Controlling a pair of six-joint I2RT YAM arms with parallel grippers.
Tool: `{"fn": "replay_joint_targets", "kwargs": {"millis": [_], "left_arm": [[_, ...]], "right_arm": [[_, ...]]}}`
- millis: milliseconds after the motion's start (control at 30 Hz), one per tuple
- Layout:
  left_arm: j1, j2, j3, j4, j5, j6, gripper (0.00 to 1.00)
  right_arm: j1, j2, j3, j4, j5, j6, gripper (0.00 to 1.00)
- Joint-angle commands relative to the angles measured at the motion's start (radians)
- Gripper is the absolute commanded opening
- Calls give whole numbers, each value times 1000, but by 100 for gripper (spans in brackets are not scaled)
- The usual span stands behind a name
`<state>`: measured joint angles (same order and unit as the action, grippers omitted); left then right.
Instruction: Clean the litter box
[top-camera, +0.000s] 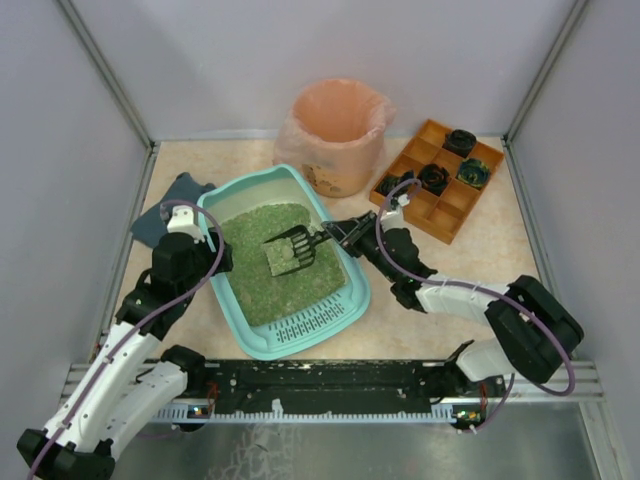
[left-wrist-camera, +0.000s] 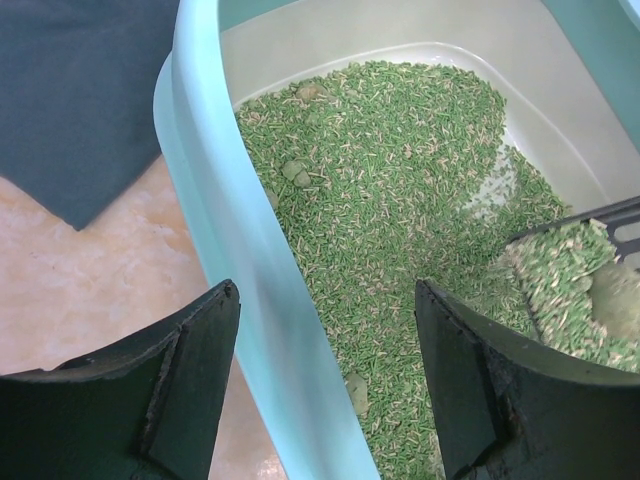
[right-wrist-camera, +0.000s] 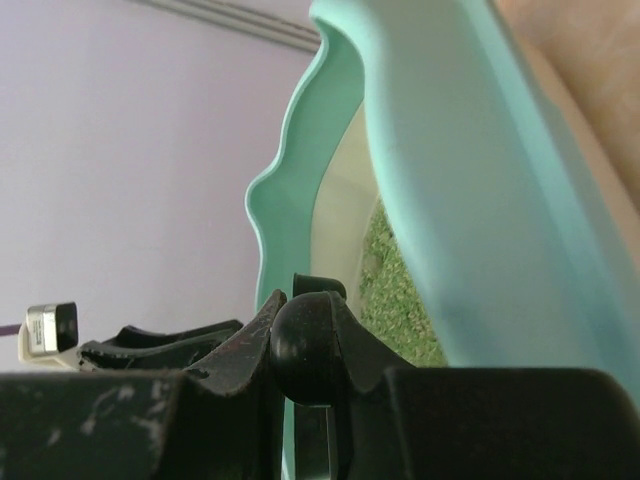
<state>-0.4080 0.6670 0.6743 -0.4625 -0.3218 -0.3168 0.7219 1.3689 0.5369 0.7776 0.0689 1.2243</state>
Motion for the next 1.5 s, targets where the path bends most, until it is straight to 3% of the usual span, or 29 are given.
{"fn": "replay_joint_targets", "kwargs": {"millis": [0, 100, 233, 367, 533, 633, 800, 933, 1067, 1233, 1367, 1467], "left_arm": [[-3, -5, -7, 18, -11, -1, 76], [-2, -2, -7, 25, -7, 8, 76], [-2, 1, -4, 16, -6, 0, 77], [-3, 1, -8, 27, -3, 11, 77], [-2, 4, -5, 17, -3, 0, 77], [-2, 1, -9, 27, -1, 9, 77], [-2, 7, -3, 16, -4, -1, 77], [-3, 6, -7, 24, -3, 8, 77], [-2, 13, -3, 13, -3, -1, 77], [-2, 19, -6, 22, -1, 9, 77], [-3, 26, -1, 8, -13, -3, 77], [-3, 30, -4, 11, -21, -2, 77]], "right_arm": [[-32, 1, 6, 136, -33, 34, 0], [19, 44, 62, 129, -77, 11, 0], [-61, 15, -96, 248, 11, 152, 0], [-3, 63, 16, 221, -88, 114, 0], [-68, 32, -101, 285, -12, 200, 0], [5, 59, 9, 237, -75, 133, 0], [-59, 22, -114, 281, 13, 179, 0], [-4, 59, 3, 217, -90, 93, 0], [-83, 9, -118, 261, -1, 161, 0], [-9, 24, 19, 162, -93, 51, 0], [-82, -24, -102, 194, 0, 132, 0], [-29, 0, -8, 158, -62, 80, 0]]}}
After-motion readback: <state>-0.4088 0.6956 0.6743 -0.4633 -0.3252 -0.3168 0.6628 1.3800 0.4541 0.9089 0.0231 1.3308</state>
